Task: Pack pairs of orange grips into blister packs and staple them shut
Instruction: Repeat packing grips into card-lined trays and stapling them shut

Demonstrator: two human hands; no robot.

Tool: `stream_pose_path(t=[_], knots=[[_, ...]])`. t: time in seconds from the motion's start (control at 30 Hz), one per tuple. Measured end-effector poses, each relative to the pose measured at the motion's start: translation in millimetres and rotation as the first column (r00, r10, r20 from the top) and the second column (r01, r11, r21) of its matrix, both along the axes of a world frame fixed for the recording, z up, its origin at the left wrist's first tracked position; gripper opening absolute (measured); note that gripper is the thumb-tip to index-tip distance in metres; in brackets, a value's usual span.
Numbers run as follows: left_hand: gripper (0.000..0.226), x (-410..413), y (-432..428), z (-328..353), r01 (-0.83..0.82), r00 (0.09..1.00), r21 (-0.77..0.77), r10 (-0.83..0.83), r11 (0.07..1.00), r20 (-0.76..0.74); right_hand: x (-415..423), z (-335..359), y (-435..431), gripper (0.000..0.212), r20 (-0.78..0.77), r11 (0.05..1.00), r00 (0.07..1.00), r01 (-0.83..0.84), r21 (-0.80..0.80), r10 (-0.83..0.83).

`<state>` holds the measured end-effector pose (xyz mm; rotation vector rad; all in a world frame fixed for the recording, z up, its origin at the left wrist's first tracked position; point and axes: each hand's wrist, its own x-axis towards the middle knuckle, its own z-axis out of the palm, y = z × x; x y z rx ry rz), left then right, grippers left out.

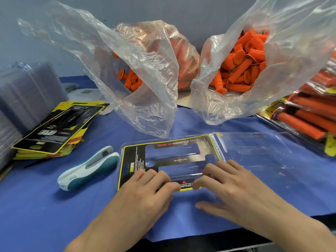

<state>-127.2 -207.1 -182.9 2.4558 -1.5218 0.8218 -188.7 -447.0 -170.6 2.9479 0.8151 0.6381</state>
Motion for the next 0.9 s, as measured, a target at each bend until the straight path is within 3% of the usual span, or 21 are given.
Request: stream_pose_path(t=[0.07,0.17,0.6,0.9], knots=[[0.017,0.7,0.2,-0.9,0.009,1.000,0.023,-0.009,1.000,0.005,-3.1,-6.4,-7.4,0.009,0.079,0.999,0.997,0.028,-0.017,-0.026],[0.019,-0.2,-1.4,-1.4,0.009,1.000,0.042,-0.010,0.999,0.002,-6.1,-10.0,-16.1,0.012,0.145,0.998,0.988,0.055,-0.007,-0.054],[0.021,-1.9,6.3,5.5,-0.021,0.994,0.025,0.024,0.999,-0.106,-10.7,-13.0,-32.9,0.009,0.232,0.993,0.968,0.074,0.091,-0.093],[0.023,-3.6,7.5,5.9,-0.029,0.992,0.027,0.032,0.999,-0.118,-11.5,-10.1,-38.1,0.010,0.257,0.997,0.965,0.038,0.073,-0.056]])
